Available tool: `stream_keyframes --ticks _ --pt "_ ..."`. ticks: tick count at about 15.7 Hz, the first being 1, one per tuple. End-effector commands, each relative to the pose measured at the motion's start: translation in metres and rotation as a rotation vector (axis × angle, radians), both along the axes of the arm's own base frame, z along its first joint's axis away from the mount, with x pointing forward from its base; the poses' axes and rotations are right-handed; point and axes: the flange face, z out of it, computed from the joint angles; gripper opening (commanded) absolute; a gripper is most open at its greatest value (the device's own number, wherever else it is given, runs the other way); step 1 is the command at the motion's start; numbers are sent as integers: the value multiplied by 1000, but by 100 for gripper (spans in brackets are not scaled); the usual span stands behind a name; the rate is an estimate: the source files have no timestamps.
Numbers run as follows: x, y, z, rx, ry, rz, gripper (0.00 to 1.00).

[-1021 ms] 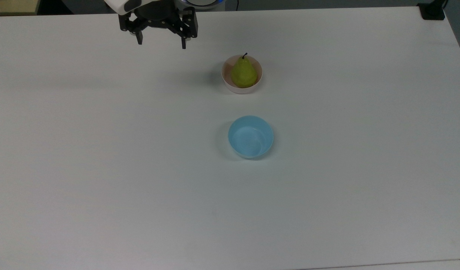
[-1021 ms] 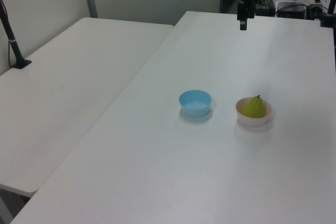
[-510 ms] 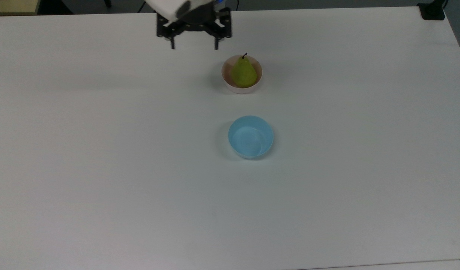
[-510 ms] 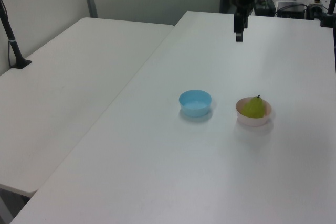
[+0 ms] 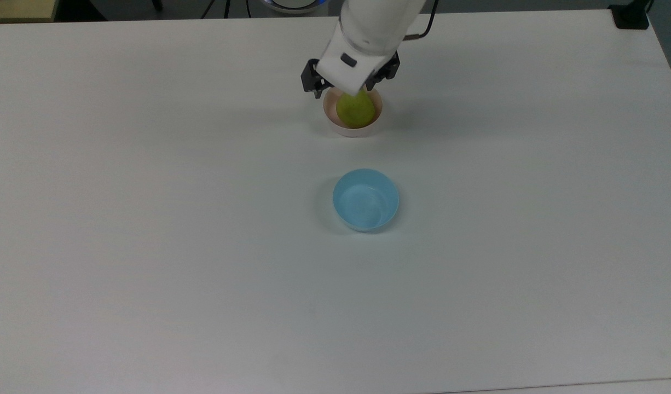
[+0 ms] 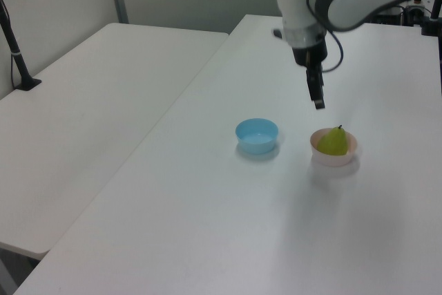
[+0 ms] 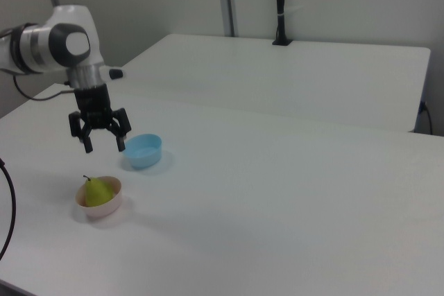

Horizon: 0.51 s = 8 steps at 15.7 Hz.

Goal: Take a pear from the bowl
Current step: 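Lower the gripper into the pink bowl and close on the pear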

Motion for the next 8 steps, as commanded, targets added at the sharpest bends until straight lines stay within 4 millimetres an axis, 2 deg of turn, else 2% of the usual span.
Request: stream_keyframes --ticks 1,8 --pt "-14 11 -25 -7 68 77 100" --pt "-19 42 -80 -62 147 127 98"
